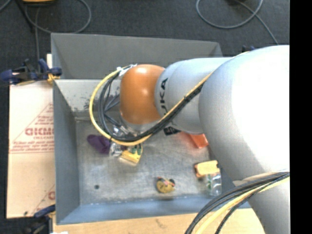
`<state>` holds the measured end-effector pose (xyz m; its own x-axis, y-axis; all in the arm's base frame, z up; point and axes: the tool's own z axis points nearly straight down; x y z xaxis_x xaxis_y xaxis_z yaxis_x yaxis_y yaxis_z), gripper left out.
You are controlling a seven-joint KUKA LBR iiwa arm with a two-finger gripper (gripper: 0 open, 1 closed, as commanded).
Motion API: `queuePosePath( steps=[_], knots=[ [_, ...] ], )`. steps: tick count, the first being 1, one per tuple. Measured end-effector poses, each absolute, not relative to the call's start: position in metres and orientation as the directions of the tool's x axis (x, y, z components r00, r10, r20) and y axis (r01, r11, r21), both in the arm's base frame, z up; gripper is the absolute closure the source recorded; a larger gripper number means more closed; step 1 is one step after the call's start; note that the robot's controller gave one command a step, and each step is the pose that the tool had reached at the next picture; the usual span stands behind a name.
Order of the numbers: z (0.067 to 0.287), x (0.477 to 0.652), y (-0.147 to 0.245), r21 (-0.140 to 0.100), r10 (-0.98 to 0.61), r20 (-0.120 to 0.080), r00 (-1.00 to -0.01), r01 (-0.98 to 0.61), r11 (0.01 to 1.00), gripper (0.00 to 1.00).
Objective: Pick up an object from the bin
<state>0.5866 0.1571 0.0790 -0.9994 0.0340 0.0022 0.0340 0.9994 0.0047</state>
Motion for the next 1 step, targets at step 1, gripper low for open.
queuePosePath(
  steps=[1],
  knots=[
    [0.0791, 0.5868, 0.1572, 0.005, 0.034, 0.002, -0.999, 0.034, 0.999, 1.00]
  ],
)
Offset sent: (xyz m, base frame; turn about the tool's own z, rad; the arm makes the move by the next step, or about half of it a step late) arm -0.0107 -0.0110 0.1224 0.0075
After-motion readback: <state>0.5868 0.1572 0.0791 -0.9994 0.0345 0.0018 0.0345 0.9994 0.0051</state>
